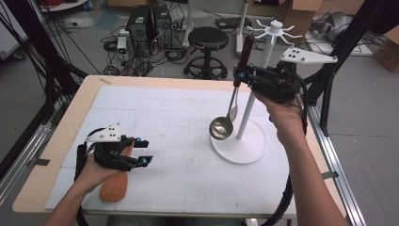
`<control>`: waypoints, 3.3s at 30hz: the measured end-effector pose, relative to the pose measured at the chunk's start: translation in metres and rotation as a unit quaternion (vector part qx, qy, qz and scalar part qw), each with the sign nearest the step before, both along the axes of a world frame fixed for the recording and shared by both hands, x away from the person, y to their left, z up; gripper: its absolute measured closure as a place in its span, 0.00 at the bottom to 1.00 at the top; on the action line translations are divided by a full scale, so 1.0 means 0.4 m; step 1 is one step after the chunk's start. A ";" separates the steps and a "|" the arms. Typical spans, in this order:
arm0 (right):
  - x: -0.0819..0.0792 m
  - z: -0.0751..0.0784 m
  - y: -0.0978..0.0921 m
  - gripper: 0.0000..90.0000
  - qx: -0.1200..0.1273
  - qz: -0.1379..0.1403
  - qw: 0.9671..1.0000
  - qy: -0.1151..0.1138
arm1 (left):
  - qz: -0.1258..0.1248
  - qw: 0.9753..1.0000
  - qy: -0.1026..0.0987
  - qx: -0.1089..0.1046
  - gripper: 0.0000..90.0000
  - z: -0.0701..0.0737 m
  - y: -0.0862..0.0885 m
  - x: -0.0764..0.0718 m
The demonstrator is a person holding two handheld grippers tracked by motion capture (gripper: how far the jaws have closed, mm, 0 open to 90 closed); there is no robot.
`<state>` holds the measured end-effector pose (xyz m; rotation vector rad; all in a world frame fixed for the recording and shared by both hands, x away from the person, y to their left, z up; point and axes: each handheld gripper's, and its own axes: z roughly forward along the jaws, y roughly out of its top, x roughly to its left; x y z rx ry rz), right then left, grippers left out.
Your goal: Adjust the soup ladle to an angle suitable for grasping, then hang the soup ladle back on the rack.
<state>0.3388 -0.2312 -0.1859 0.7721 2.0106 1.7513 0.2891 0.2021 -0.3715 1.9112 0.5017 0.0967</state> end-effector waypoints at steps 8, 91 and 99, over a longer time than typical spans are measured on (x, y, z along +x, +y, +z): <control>0.011 0.021 -0.002 0.81 0.001 -0.020 1.000 0.003 | 0.001 1.000 -0.002 0.000 0.44 0.000 0.000 -0.001; -0.013 0.048 -0.103 0.99 -0.030 0.002 0.999 -0.014 | 0.025 1.000 -0.007 -0.003 0.33 -0.008 0.022 0.009; -0.026 0.077 -0.121 0.99 -0.035 -0.001 0.999 -0.019 | 0.027 1.000 -0.006 -0.005 0.33 -0.008 0.021 0.010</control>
